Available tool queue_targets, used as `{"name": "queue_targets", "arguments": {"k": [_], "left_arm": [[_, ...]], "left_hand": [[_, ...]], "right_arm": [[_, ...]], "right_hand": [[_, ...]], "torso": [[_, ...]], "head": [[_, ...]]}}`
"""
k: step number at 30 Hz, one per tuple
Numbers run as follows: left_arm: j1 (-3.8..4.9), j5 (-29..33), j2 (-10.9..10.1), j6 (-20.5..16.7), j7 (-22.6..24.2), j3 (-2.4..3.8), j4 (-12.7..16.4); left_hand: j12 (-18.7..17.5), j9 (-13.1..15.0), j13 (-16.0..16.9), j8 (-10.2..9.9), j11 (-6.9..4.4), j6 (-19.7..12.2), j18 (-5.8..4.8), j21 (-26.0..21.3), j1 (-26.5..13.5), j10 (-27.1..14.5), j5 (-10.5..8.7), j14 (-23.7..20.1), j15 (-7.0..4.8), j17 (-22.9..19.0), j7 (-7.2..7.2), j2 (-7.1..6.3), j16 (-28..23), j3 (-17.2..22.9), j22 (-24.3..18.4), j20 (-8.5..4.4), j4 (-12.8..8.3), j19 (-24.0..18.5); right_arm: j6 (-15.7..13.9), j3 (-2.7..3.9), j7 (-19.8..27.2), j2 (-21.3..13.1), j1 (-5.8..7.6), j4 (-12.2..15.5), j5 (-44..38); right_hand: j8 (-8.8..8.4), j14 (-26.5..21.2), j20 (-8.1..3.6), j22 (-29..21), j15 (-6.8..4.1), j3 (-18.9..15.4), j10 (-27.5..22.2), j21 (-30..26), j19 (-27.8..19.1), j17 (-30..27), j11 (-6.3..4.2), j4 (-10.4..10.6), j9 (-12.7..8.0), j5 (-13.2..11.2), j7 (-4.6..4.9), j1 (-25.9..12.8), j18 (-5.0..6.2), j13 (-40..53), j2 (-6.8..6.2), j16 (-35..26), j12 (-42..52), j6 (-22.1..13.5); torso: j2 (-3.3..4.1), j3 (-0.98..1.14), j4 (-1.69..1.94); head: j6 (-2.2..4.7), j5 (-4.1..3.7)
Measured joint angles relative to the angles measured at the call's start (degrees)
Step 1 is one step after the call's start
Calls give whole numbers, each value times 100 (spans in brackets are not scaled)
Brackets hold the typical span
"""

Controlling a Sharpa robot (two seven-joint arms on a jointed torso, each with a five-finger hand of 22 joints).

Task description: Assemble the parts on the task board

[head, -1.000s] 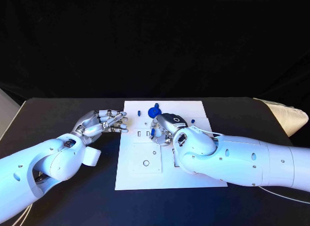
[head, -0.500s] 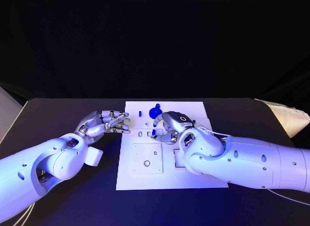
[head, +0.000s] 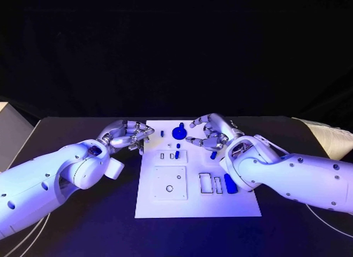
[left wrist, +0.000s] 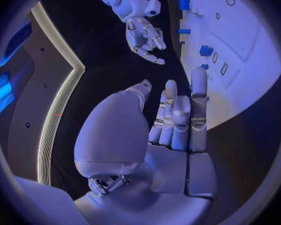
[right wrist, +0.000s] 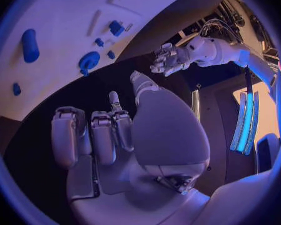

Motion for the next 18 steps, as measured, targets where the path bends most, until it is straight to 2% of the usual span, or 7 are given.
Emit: {"name": "queue_targets", "arguments": {"k": [3, 4, 5, 9, 11, 12, 18], "left_arm": [[116, -423, 179, 87, -368, 1, -151], [163, -559, 235, 127, -490, 0, -191], [223, -698, 299, 174, -616, -9, -239], [475, -1262, 565, 412, -1146, -92, -425], [606, -1543, 721, 581, -1442, -187, -554], [672, -1669, 792, 666, -1577, -237, -611], [1091, -2353, 1270, 1228, -2331, -619, -1059]], "left_hand": [[820, 202, 458, 392, -35, -103, -136, 1039, -124, -67, 0, 443, -30, 800, -56, 108, 665, 34, 1226, -6, 34, 284], [1005, 236, 587, 459, -56, -123, -144, 1229, -202, -44, 0, 526, -37, 912, -65, 132, 778, 41, 1464, -6, 40, 347], [1306, 280, 889, 538, -91, -144, -228, 1466, -304, 116, 0, 606, -48, 962, -76, 154, 915, 57, 1788, -15, 57, 467], [2099, 378, 1798, 713, -146, -98, -357, 2024, -508, 690, 0, 651, -88, 999, -122, 171, 1245, 130, 2586, -62, 46, 799], [2381, 403, 2161, 734, -156, -98, -357, 2230, -697, 930, 0, 651, -88, 999, -122, 174, 1355, 130, 2906, -83, 46, 940], [2512, 424, 2331, 756, -159, -111, -436, 2329, -802, 1043, 0, 651, -88, 999, -135, 179, 1405, 130, 3063, -90, 46, 1011], [2789, 443, 2724, 756, -167, -142, -449, 2544, -1104, 1254, 0, 670, -108, 999, -161, 176, 1488, 130, 3436, -104, 46, 1142]], "right_arm": [[-39, 16, 320, -139, 145, -133, 612], [-45, 22, 397, -172, 187, -183, 777], [-48, 25, 470, -205, 229, -237, 943], [-46, 29, 693, -304, 340, -440, 1511], [-33, 26, 769, -332, 388, -527, 1731], [-26, 26, 796, -340, 412, -563, 1811], [52, 27, 905, -353, 509, -750, 2117]], "right_hand": [[1, 0, 0, 0, 0, 20, 0, 0, 0, 0, 0, -12, 0, 41, 21, 9, 0, 0, 37, 0, 0, 21], [1, 0, 0, 0, 0, 32, 0, 0, 0, 0, 0, 0, 0, 46, 20, 9, 0, 0, 37, 0, 0, 21], [1, 0, 0, 0, 0, 34, 0, 0, 0, 0, 0, -3, 0, 65, 16, 9, 0, 0, 37, 0, 0, 25], [23, 0, 0, -1, 0, 87, 0, 0, 0, 0, 0, -9, 0, 145, 1, 9, 0, 1, 37, 0, 0, 39], [23, 0, 0, -1, 0, 94, 0, 0, 0, 0, 0, -16, 0, 211, 1, 9, 0, 4, 37, 0, 0, 40], [23, 0, 0, -1, 0, 94, 0, 0, 0, 0, 0, -16, 0, 221, 1, 9, 0, 5, 37, 0, 0, 40], [23, 0, 0, -1, 0, 110, 0, 0, 0, 0, 0, 0, 0, 266, 1, 9, 0, 4, 36, 0, 0, 40]], "torso": [[-46, 18, -13], [-59, 21, -19], [-71, 27, -22], [-116, 43, -40], [-135, 53, -45], [-144, 57, -46], [-191, 94, -57]], "head": [[-11, 28], [-12, 36], [-13, 43], [-41, 73], [-60, 90], [-65, 96], [-105, 110]]}}
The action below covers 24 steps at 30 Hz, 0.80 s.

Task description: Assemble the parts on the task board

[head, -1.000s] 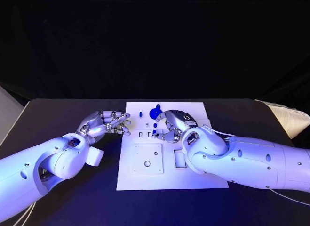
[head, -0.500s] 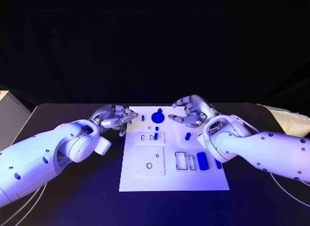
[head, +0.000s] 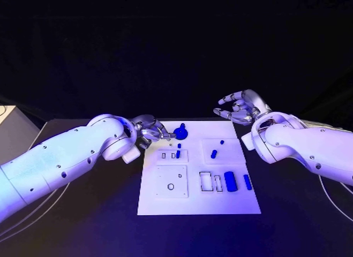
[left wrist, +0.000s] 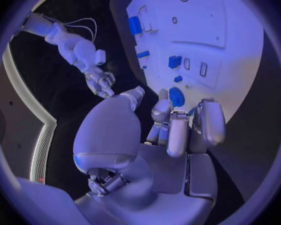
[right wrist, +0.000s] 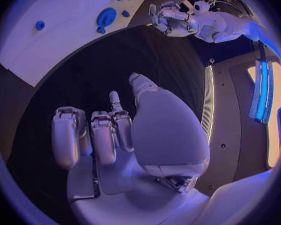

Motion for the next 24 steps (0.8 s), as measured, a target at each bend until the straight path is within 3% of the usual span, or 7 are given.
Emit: {"name": "queue_targets", "arguments": {"k": [4, 9, 19, 22, 24], "left_arm": [[129, -347, 246, 316, -348, -133, -254], [260, -701, 557, 671, -640, -209, -537], [380, -1044, 873, 1084, -863, -272, -826], [390, -1108, 917, 1177, -901, -279, -851], [392, -1136, 939, 1230, -918, -281, -858]], "left_hand": [[37, 0, 55, 0, 8, -25, 1, 46, -186, 55, 0, 0, 0, 0, 5, -1, 15, -31, 86, 11, 23, 30], [55, 9, 77, -67, 9, -52, 1, 88, -550, 54, 0, 0, 0, -1, -7, -40, 15, -306, 129, 11, 29, 30], [54, 29, 100, -89, 10, -52, 1, 110, -722, 53, 0, 0, 0, -1, -7, -31, 15, -533, 169, 11, 24, 30], [54, 29, 97, -89, 11, -52, -89, 110, -722, 53, 0, -1, 0, -1, -7, -30, 34, -548, 179, 11, 40, 30], [54, 36, 91, -89, 11, -52, -88, 117, -722, 52, 0, -1, 0, -1, -7, -30, 38, -559, 187, 11, 29, 30]], "right_arm": [[62, 0, 16, 44, 48, -118, 94], [137, 0, 18, 114, 74, -248, 167], [231, -1, 4, 184, 91, -340, 199], [248, -1, -1, 195, 92, -356, 199], [256, -1, -4, 203, 93, -363, 199]], "right_hand": [[0, 0, 0, -1, 0, 16, 0, 0, 0, 0, 0, -15, 0, 41, 0, 0, 0, 0, 0, 0, 0, 0], [0, 0, 0, -1, 0, 16, 0, 0, 0, 0, 0, -16, 0, 44, 0, 0, 0, 0, 0, 0, 0, 0], [0, 0, 0, -1, 0, 32, 0, 0, 0, 0, 0, 0, 0, 90, 0, 0, 0, -1, 0, 0, 0, 0], [0, 0, 0, 3, 0, 32, 0, 0, 0, 0, -1, 0, 0, 90, 0, 0, 0, -1, -1, 0, 0, 0], [0, 0, 0, 3, 0, 32, 0, 0, 0, 0, -1, 0, 0, 90, 0, 0, 0, -1, 0, 0, 0, 0]], "torso": [[-20, 22, -7], [-31, 46, -14], [-23, 59, -17], [-19, 58, -12], [-18, 57, -5]], "head": [[-29, 0], [-43, -21], [-40, -48], [-37, -65], [-37, -75]]}}
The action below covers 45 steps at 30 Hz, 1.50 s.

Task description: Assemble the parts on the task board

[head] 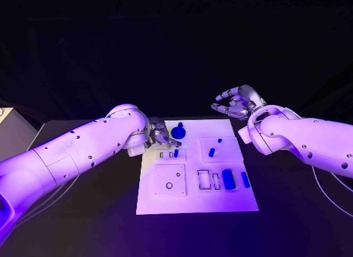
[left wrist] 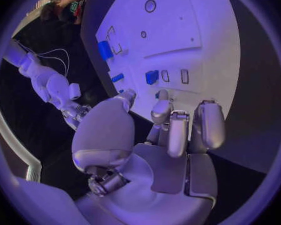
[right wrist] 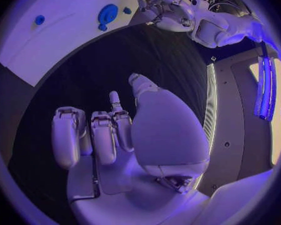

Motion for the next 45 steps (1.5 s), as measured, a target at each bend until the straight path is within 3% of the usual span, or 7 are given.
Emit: {"name": "queue_targets", "arguments": {"k": [8, 19, 27, 45], "left_arm": [[7, -80, 86, 227, -49, -10, -74], [7, -99, 211, 415, -73, -45, -167], [7, -101, 247, 486, -78, -87, -221], [7, -71, 316, 500, -76, -118, -258]], "left_hand": [[0, 17, -18, -16, 0, 0, 0, 14, 193, 0, 0, 0, 0, 0, 0, 193, 0, 53, 21, 0, -27, 0], [0, 38, -2, -27, 1, 0, 0, 38, 231, -1, 0, 0, 0, -1, 0, 230, 0, 106, 52, 21, -23, 21], [0, 59, 6, -26, 1, 23, 1, 39, 283, -1, 0, -1, 0, -1, -22, 222, 0, 186, 66, 21, -21, 21], [-1, 97, -60, 26, -21, 43, 2, 58, 311, -24, 0, -1, 0, -1, -42, 250, 0, 345, 62, 21, -37, 20]], "right_arm": [[37, 0, -28, 14, 3, -8, -2], [74, 0, -69, 57, 4, -25, -8], [91, 0, -94, 84, 4, -30, -15], [130, 0, -163, 126, 4, -48, -37]], "right_hand": [[0, 0, 0, 0, 0, 2, -2, 0, 0, 0, -2, -2, 0, 31, 0, 0, 0, 0, 0, 0, 0, 0], [0, 0, 0, -1, 0, 16, -3, 0, 0, 0, -3, -16, -1, 31, 0, 0, 0, -1, 0, 0, 0, 0], [0, 0, 0, -2, 0, 16, -3, 0, 0, 0, -3, -16, -1, 31, 0, -24, 0, -1, 23, 0, 0, 0], [0, 0, 0, -3, 0, 31, -3, 0, 0, 0, -3, 0, -2, 52, 0, -23, 0, -2, 23, 0, 26, 0]], "torso": [[9, -14, 14], [23, -20, 20], [23, -24, 24], [23, -11, 40]], "head": [[-29, -17], [-10, -43], [-52, -65], [-77, -70]]}}
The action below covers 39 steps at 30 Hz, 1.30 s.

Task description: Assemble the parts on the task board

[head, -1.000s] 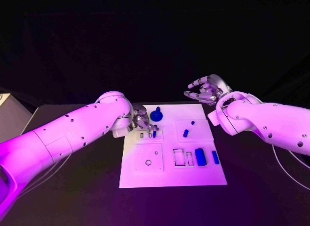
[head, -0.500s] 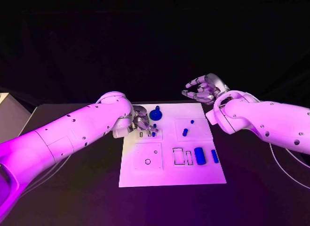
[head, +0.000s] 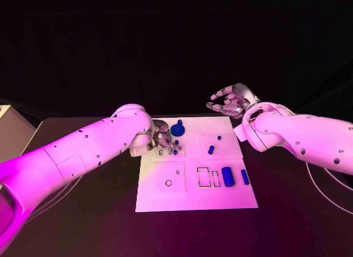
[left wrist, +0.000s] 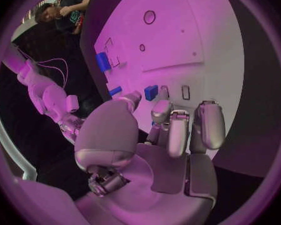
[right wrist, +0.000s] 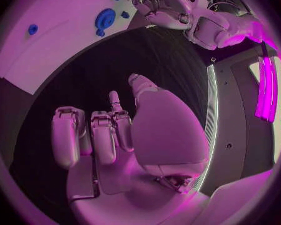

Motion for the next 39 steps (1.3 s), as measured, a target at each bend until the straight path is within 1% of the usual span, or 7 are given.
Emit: {"name": "queue_targets", "arguments": {"k": [9, 11, 18, 26, 30, 36, 39], "left_arm": [[0, 27, 39, -4, 7, -4, -32], [0, 37, 47, -7, 10, -6, -41], [0, 58, 60, -20, 17, -8, -47], [0, 85, 56, -54, 21, -9, -48], [0, 107, 54, -110, 28, -9, -47], [-1, 215, 49, -281, 59, -9, -44], [-1, 270, 38, -356, 74, -10, -39]], "left_hand": [[-34, 48, -52, 80, -21, 13, 0, 0, 166, -21, 0, -4, -4, 0, -13, 7, 0, 240, -10, 0, 0, 0], [-51, 94, -58, 133, -21, 25, 0, 0, 278, -21, 0, 0, -43, 0, -25, -14, 0, 416, -10, 0, -16, 0], [-62, 253, -75, 295, -42, 41, 0, 0, 448, -42, 0, -18, -66, 0, -41, -129, 0, 936, -5, -22, -64, -23], [-82, 352, -81, 396, -82, 53, 0, 0, 523, -42, 0, 0, -84, -1, -52, -205, 0, 1185, -3, -22, -112, -23], [-83, 461, -78, 525, -114, 50, 0, 0, 600, -10, -1, -7, -118, -1, -93, -246, 0, 1411, 3, -55, -207, -14], [-83, 654, -22, 742, -197, -9, 1, 0, 749, 33, -33, 11, -176, -1, -176, -319, 0, 2031, 7, -106, -574, -22], [-83, 654, -8, 876, -227, -34, 1, 0, 758, 62, -47, -10, -197, -1, -200, -329, 0, 2119, 7, -118, -568, -34]], "right_arm": [[36, 0, -42, 13, 0, -14, -12], [43, 0, -52, 18, 0, -21, -15], [72, 0, -79, 39, 0, -41, -22], [107, 0, -111, 58, 0, -56, -46], [127, 0, -131, 66, 0, -66, -55], [156, -1, -157, 85, -2, -84, -64], [168, -1, -170, 89, -3, -88, -67]], "right_hand": [[0, 0, 0, -1, 0, 0, 0, 0, 0, 0, 0, 0, 0, 0, 0, 0, 0, 0, 0, 0, 0, 0], [0, 0, 0, -1, 0, 0, 0, 0, 0, 0, 0, 0, 0, 0, 0, 0, 0, 0, 0, 0, 0, 0], [0, 0, 0, -1, 0, 0, 0, 0, 0, 0, 0, 0, 0, 0, 0, 0, 0, 0, 0, 0, -1, 0], [0, 0, 0, 3, 0, 0, 0, 0, 0, 0, 0, 0, 0, 0, 0, 0, 0, 0, 0, 0, -1, 0], [0, 0, 0, 3, 0, 0, 0, 0, 0, 0, 0, 0, 0, 0, 0, 0, 0, -1, 0, 0, -1, 0], [0, 0, 0, 3, 0, 0, 0, 0, 0, 0, 0, 0, -1, 0, 0, 0, 0, -1, 0, 0, -1, 0], [0, 0, 0, 2, 0, 2, 0, 0, 0, 0, 0, -2, -1, 0, 0, 0, 0, -1, 0, 0, 7, 0]], "torso": [[9, -1, 3], [12, -1, -1], [12, -1, 3], [4, 0, 9], [3, 1, 9], [3, 4, 7], [3, 8, 7]], "head": [[-3, -5], [-9, -8], [-36, -16], [-56, -19], [-63, -17], [-63, -9], [-63, -9]]}}
